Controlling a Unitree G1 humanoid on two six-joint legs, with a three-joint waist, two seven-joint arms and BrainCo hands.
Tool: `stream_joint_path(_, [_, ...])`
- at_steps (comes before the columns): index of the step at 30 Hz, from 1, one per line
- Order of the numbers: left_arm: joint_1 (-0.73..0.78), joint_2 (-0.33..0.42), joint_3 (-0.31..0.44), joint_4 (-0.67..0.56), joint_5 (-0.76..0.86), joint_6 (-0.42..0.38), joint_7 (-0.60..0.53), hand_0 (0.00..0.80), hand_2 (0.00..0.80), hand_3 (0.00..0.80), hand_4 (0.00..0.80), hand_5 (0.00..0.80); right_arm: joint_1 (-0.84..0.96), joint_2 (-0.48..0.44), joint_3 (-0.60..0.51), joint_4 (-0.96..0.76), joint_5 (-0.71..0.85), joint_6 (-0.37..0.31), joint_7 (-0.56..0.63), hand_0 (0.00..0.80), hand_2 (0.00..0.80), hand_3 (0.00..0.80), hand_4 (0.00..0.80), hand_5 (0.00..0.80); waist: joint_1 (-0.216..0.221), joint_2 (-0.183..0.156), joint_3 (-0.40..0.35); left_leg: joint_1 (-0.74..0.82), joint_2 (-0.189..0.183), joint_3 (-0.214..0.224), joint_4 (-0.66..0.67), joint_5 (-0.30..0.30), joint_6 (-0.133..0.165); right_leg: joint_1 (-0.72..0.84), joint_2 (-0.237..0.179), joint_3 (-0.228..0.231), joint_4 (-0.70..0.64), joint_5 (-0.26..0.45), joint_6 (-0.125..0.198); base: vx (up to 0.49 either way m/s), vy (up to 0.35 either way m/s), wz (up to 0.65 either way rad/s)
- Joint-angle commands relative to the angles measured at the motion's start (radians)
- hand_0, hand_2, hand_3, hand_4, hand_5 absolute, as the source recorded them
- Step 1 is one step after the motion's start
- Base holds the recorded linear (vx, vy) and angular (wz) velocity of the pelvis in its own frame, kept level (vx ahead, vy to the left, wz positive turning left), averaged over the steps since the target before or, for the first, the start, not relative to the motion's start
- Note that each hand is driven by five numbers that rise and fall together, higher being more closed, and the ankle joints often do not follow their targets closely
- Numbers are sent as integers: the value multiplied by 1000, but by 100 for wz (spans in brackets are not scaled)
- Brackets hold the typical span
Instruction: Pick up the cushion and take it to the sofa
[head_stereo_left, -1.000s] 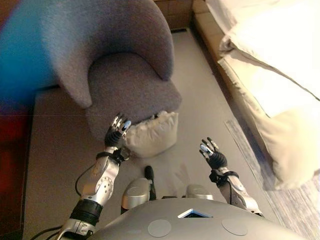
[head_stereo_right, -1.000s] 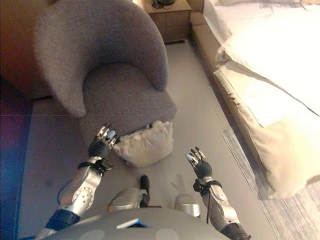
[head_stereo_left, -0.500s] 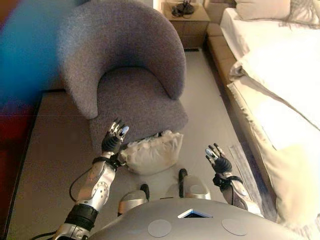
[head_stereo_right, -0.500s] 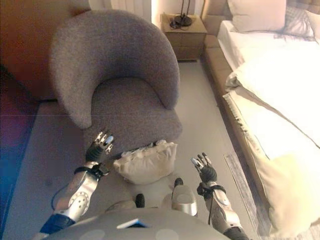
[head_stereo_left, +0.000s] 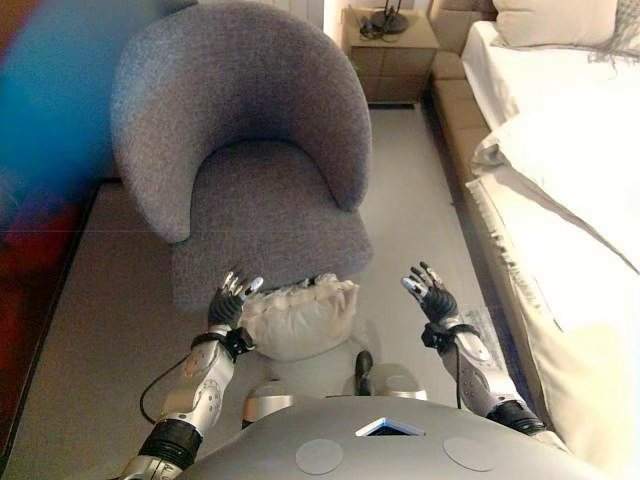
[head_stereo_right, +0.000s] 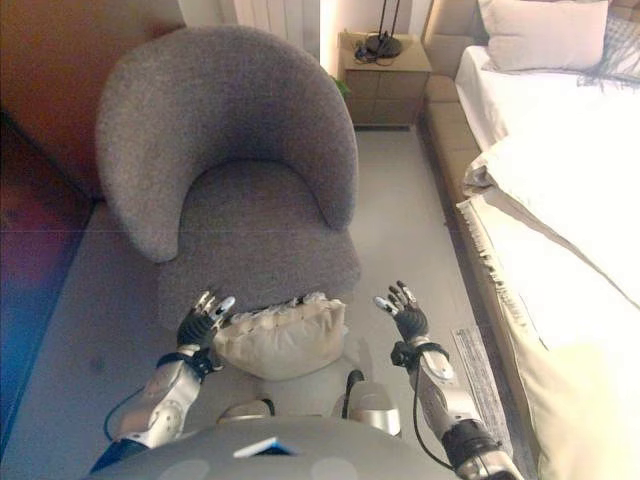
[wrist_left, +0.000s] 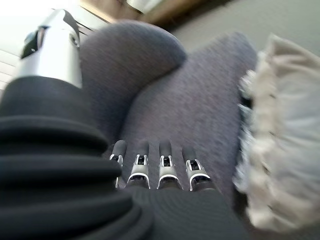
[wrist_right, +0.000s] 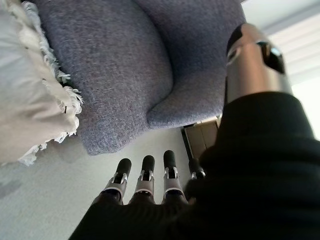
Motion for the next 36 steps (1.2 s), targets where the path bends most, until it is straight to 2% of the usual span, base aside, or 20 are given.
stream_joint_path(1, [-78, -5, -22, 23, 82, -57, 38, 0, 0, 0, 0, 0, -68, -15, 26, 6, -46, -27, -34, 0, 0, 0, 0, 0, 8, 3, 66, -173, 64, 11, 185, 205, 3, 5, -75, -5, 12, 75, 31, -52, 206, 24])
stream_joint_path(2, [-104, -14, -35, 52, 84, -74, 47, 0, 0, 0, 0, 0, -84, -19, 23, 34, -62, -40, -37, 0, 0, 0, 0, 0, 5, 18, 78, -174, 68, 25, 125, 196, 12, -10, -80, -16, 30, 69, 35, -162, 297, 17])
stream_joint_path(3, [-158, -10, -50, 73, 75, -82, 44, 0, 0, 0, 0, 0, -112, -29, 11, 58, -68, -66, -54, 0, 0, 0, 0, 0, 3, 33, 110, -211, 78, 30, 110, 225, 9, -47, -91, -27, 64, 57, 31, -237, 264, 14])
stream_joint_path(6, [-240, -15, -75, 105, 74, -103, 68, 0, 0, 0, 0, 0, -205, -39, 2, 122, -55, -93, -83, 0, 0, 0, 0, 0, 6, 32, 163, -258, 37, 6, 96, 164, 34, -144, -128, -12, 117, 75, 49, -272, 150, 13])
stream_joint_path(10, [-292, -29, -81, 138, 124, -101, 96, 0, 0, 0, 0, 0, -261, -31, 17, 163, -87, -93, -131, 0, 0, 0, 0, 0, 23, 28, 207, -285, 4, -2, 109, 140, 47, -171, -157, -5, 141, 91, 61, -70, 67, 20])
stream_joint_path(14, [-292, -28, -75, 147, 145, -116, 86, 0, 0, 0, 0, 0, -248, -14, 22, 158, -115, -116, -110, 0, 0, 0, 0, 0, 36, 13, 216, -264, -12, -4, 46, 151, 44, -121, -165, -4, 42, 130, 84, 6, -12, 1])
stream_joint_path(18, [-275, -24, -59, 130, 168, -141, 48, 0, 0, 0, 0, 0, -199, 2, 15, 72, -96, -141, -64, 0, 0, 0, 0, 0, 41, 0, 193, -206, -15, 21, -74, 183, 42, -51, -154, -29, -79, 165, 101, 14, -52, -4])
stream_joint_path(21, [-263, -17, -54, 80, 118, -127, -32, 0, 0, 0, 0, 0, -157, -10, 21, -12, -121, -146, -49, 0, 0, 0, 0, 0, 38, -1, 171, -175, -13, 41, -140, 208, 41, -28, -142, -47, -122, 177, 112, 5, -9, -1])
stream_joint_path(23, [-252, -17, -46, 17, -39, -67, -157, 0, 0, 0, 0, 0, -135, -6, 10, -83, 59, -120, 80, 0, 0, 0, 0, 0, 35, 0, 159, -159, -11, 48, -152, 212, 42, -19, -136, -54, -122, 174, 114, 33, -44, -2])
stream_joint_path(24, [-234, -35, -33, -31, -215, 1, -290, 0, 0, 0, 0, 0, -110, 24, -13, -140, 260, -69, 234, 0, 0, 0, 0, 0, 31, 0, 154, -143, -9, 56, -152, 207, 43, -7, -133, -57, -127, 171, 114, 73, -48, -1])
stream_joint_path(25, [-211, -58, -24, -56, -359, 60, -419, 0, 0, 0, 0, 0, -86, 52, -26, -171, 389, -27, 363, 0, 0, 0, 0, 0, 29, 1, 147, -136, -7, 62, -148, 203, 43, 0, -133, -58, -131, 169, 112, 108, -37, -2])
stream_joint_path(27, [-152, -110, -26, -76, -640, 194, -748, 0, 0, 0, 0, 0, -41, 113, -28, -191, 678, 77, 749, 0, 0, 0, 0, 0, 27, 4, 130, -128, -1, 79, -132, 190, 41, 14, -134, -61, -136, 161, 111, 122, -28, -5])
stream_joint_path(28, [-134, -126, -37, -73, -708, 228, -846, 0, 0, 0, 0, 0, -33, 136, -19, -186, 761, 105, 859, 0, 0, 0, 0, 0, 27, 7, 121, -131, 3, 82, -127, 190, 37, 13, -135, -62, -136, 161, 111, 108, -36, -6])
stream_joint_path(30, [-119, -154, -77, -61, -772, 250, -937, 0, 0, 0, 0, 0, -47, 166, -7, -152, 834, 124, 912, 0, 0, 0, 0, 0, 29, 14, 107, -122, 13, 83, -120, 186, 29, 30, -136, -62, -141, 156, 110, 116, -40, -5])
stream_joint_path(32, [-121, -160, -99, -57, -775, 243, -927, 0, 0, 0, 0, 0, -68, 181, -10, -122, 829, 138, 879, 0, 0, 0, 0, 0, 29, 17, 95, -106, 16, 82, -127, 183, 26, 47, -133, -62, -155, 155, 108, 100, -37, -2])
stream_joint_path(35, [-102, -167, -81, -46, -767, 262, -910, 0, 0, 0, 0, 0, -43, 184, -27, -109, 803, 169, 852, 0, 0, 0, 0, 0, 26, 16, 73, -86, 17, 80, -143, 180, 24, 65, -125, -61, -178, 157, 108, 80, -36, -2])
stream_joint_path(36, [-81, -169, -69, -51, -761, 263, -915, 0, 0, 0, 0, 0, -21, 179, -33, -115, 798, 189, 859, 0, 0, 0, 0, 0, 27, 14, 66, -81, 11, 62, -144, 175, 26, 69, -118, -47, -187, 157, 105, 96, -31, -4])
